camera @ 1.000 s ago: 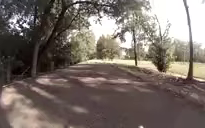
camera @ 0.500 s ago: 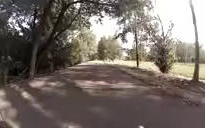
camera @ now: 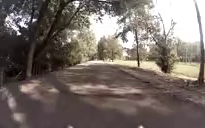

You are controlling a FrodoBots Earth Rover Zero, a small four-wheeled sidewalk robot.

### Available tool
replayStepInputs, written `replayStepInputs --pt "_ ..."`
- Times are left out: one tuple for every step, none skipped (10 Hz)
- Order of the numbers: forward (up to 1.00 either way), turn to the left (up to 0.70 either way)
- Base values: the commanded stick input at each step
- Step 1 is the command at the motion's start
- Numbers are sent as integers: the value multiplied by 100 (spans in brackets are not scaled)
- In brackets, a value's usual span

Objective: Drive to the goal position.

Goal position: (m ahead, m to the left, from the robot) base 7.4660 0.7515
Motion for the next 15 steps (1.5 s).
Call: replayStepInputs --pt "70 0" --pt "70 0" --pt "70 0" --pt "70 0" --pt "70 0" --pt "70 0" --pt "70 0" --pt "70 0" --pt "70 0" --pt "70 0" --pt "70 0" --pt "70 0" --pt "70 0" --pt "70 0" --pt "70 0"
